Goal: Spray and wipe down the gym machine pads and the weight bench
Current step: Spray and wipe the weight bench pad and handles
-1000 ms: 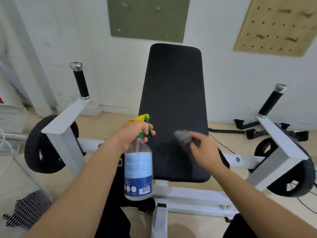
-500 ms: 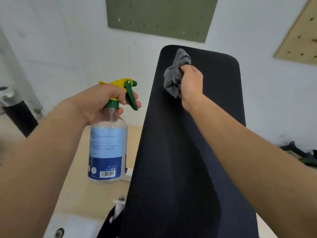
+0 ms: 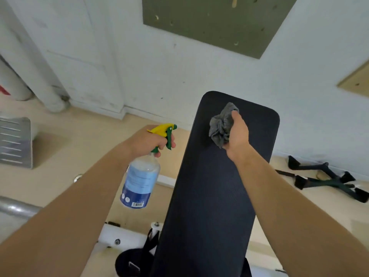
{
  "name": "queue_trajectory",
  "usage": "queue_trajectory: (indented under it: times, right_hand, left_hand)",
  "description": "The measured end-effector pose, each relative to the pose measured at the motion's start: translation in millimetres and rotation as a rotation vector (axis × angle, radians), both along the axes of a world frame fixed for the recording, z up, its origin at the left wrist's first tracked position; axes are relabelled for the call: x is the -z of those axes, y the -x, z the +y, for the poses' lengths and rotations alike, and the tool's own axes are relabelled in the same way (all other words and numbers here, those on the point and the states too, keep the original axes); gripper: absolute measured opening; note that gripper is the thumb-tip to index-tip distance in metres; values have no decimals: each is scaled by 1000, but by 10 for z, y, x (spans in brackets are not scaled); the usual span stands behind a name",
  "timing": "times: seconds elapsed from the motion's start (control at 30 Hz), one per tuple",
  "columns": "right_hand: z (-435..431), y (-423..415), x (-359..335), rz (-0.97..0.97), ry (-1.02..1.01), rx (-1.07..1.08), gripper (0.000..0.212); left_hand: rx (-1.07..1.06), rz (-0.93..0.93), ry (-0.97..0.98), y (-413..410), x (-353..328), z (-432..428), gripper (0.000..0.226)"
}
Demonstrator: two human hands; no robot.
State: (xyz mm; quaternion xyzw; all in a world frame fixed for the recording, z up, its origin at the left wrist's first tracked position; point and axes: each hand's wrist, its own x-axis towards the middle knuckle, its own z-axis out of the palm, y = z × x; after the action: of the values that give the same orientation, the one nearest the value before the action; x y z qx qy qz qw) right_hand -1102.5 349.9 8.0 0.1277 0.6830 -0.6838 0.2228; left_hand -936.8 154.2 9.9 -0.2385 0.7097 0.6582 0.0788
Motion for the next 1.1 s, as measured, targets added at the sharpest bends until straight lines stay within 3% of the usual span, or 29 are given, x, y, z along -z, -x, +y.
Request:
queue_trajectory:
  times: [0.07, 0.17, 0.33, 0.63, 0.73, 0.9, 1.1]
  right_hand:
    - [-53, -82, -9, 114, -138, 14, 14]
    - [-163, -169, -15, 292, -355, 104, 17]
    - [-381, -168, 14, 339, -513, 193, 22]
    - [-711, 193, -63, 664, -852, -20, 33]
    - [-819, 484, -100, 804, -986, -205, 34]
    - [-944, 953, 149, 1074, -1474, -787, 33]
    - [-921, 261, 807, 1234, -1473, -1386, 8]
  left_hand:
    - [-21, -18, -41, 59, -2, -90, 35]
    - [-8, -35, -80, 205, 68, -232, 34]
    - [89, -53, -119, 513, 230, -521, 35]
    - [153, -63, -225, 1009, 438, -725, 35]
    - [207, -110, -221, 1096, 481, -759, 32]
    - [208, -79, -188, 1060, 559, -912, 29]
    - [86, -33, -239, 925, 533, -1016, 29]
